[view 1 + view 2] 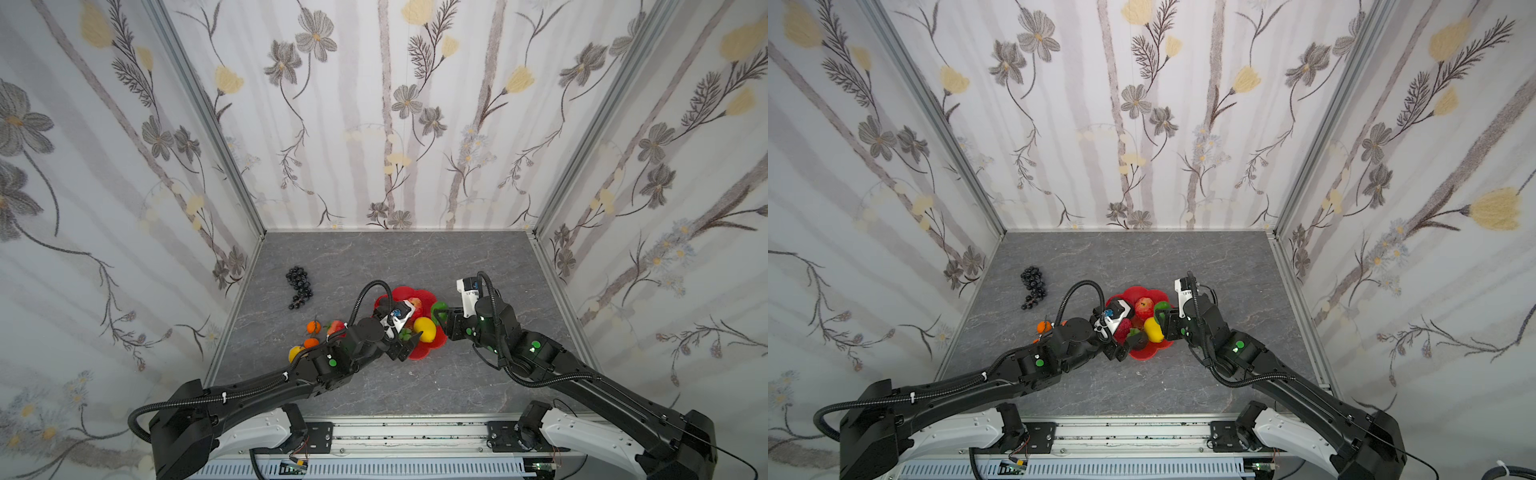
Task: Arrange fruit in a fruit bowl
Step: Place the fruit in the fruit bowl.
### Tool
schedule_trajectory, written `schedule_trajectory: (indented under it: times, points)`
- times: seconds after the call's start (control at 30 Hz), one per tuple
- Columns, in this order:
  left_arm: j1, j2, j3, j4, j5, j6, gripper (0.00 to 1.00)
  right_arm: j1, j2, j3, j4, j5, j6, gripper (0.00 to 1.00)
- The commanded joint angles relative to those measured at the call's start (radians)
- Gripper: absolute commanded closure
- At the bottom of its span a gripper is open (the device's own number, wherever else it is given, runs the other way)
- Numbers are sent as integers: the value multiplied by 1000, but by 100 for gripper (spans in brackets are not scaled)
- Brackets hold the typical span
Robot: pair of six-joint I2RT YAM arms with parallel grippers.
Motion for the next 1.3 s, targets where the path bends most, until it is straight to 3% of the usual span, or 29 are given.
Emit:
schedule_trajectory:
  times: [0.0,0.13,0.23,0.83,1.27]
  points:
    - [12,-69,-36,-53,-133,-73,9,-40,41,23,-35,64,-83,59]
    - [40,-143,-44,-176,-331,-151,8,-46,125,62,-49,123,-130,60]
    - [69,-188,-60,-246,-391,-185,8,-49,189,90,-48,132,-149,61]
    - [199,-551,-303,-225,-316,-225,0,-62,575,321,-101,148,-237,62]
    - [221,-561,-314,-217,-295,-232,0,-62,685,342,-109,161,-250,60]
